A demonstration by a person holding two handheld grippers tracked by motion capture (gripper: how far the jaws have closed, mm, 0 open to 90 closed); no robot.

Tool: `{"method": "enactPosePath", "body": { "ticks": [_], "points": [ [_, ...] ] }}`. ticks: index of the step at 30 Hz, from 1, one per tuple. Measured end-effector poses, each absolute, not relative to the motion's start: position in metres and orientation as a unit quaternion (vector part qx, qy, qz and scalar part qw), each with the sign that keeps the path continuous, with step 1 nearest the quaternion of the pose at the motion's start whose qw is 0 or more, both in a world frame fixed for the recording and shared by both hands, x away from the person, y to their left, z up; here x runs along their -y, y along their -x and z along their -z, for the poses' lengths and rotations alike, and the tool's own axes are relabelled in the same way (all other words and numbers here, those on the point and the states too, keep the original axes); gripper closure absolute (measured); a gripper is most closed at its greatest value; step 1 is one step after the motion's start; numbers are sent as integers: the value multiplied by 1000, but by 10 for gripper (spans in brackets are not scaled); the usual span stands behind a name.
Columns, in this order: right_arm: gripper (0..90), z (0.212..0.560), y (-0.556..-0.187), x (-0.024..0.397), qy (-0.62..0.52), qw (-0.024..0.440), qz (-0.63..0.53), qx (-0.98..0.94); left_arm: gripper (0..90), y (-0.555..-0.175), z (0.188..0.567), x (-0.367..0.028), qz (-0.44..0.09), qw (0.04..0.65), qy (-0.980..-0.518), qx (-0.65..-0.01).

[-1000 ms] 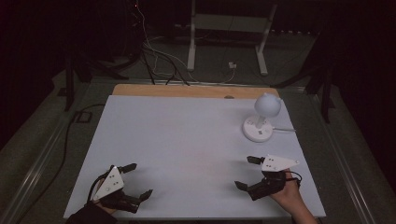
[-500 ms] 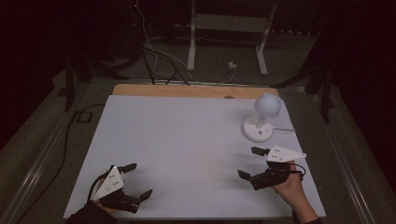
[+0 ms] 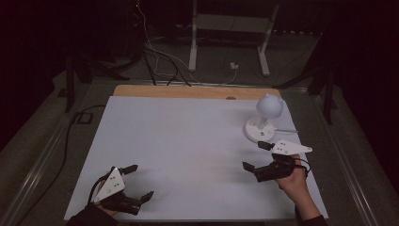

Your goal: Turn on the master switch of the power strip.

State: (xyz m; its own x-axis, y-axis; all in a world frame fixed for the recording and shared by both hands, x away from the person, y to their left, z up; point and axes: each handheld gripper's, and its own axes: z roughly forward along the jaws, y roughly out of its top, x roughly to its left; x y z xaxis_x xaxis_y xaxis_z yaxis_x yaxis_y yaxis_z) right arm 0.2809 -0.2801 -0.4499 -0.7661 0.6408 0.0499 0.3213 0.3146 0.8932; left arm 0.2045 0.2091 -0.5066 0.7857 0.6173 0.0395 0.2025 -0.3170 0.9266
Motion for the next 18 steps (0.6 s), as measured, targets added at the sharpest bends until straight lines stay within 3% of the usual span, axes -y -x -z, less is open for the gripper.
{"method": "enactPosePath", "body": {
  "ticks": [18],
  "points": [
    [1,442,-300,298,-340,182,-504,-773,1,-204,507,-209,-196,526,-786,-261]
  ]
}}
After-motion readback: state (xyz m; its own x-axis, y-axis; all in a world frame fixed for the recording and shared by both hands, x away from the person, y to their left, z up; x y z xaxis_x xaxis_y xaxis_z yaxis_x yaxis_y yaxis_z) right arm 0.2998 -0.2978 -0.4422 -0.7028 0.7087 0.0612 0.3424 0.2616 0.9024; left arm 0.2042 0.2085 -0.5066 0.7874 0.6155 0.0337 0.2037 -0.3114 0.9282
